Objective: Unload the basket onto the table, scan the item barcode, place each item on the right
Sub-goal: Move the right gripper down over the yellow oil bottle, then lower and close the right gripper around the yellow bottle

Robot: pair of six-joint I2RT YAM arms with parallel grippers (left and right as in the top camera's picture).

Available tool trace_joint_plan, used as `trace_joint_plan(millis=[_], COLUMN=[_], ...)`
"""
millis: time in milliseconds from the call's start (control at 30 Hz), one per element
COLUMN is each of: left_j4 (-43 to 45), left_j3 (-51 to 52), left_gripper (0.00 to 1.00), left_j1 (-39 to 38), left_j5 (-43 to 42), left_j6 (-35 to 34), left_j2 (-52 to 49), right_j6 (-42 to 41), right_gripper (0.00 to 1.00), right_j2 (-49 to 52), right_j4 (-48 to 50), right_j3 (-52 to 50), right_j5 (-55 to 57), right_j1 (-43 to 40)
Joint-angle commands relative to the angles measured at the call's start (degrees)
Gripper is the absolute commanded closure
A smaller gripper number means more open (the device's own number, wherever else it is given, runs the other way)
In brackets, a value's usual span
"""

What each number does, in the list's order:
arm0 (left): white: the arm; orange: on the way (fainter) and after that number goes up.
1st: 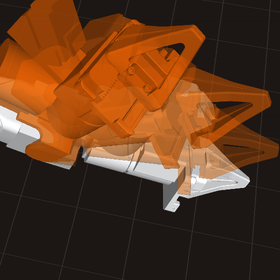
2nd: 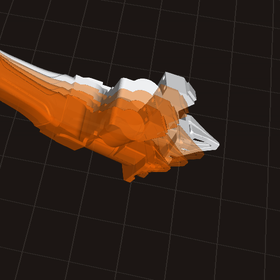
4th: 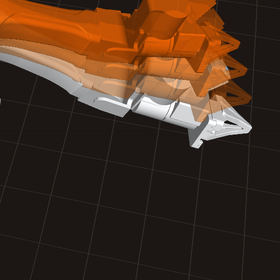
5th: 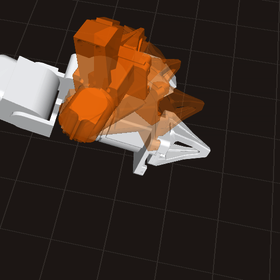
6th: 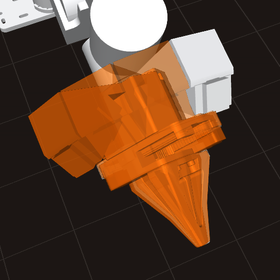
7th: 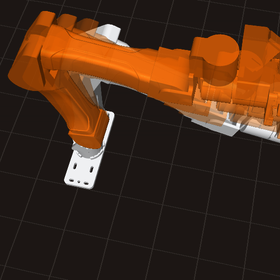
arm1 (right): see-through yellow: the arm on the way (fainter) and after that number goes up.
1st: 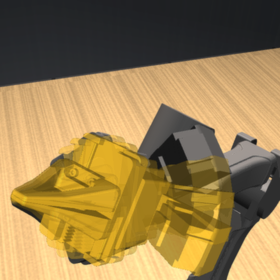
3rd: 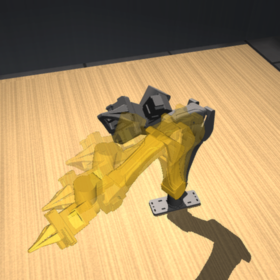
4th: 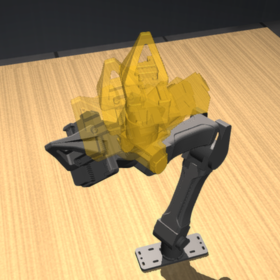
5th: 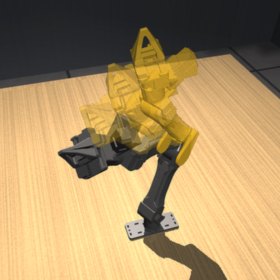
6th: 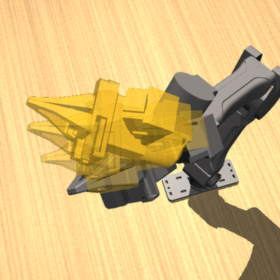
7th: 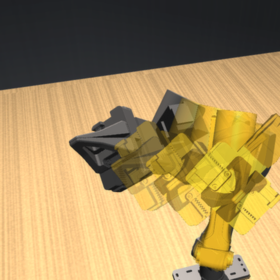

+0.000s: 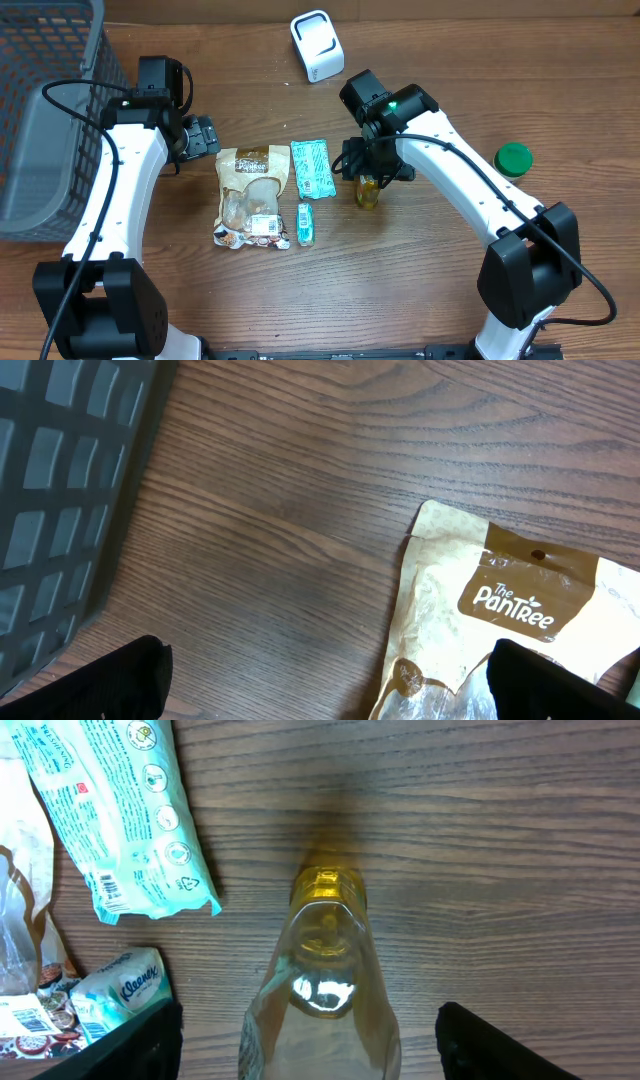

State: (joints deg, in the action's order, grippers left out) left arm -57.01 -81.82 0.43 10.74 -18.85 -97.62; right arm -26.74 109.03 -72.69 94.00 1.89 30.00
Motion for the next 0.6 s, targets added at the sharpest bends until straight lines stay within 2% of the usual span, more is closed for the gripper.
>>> trace_joint_plan(millis=[0,567], left_j4=[0.31,0.31], left_j3=[-0.83,-0.83], left_gripper=[0.0,0.01], left_j1=[-0.07,-0.07], left_j5=[0.15,0.15], left_j6=[1.07,1.07], left_j2=[0.24,0.24], right_j6=[0.2,0.22], right_gripper=[0.22,0.23], right_j2=[-0.48,1.07], right_j4=[0.28,1.51], right_j3=[-0.31,-2.03], right_j5=[1.07,2.12], right_j1=[-0.15,-0.15])
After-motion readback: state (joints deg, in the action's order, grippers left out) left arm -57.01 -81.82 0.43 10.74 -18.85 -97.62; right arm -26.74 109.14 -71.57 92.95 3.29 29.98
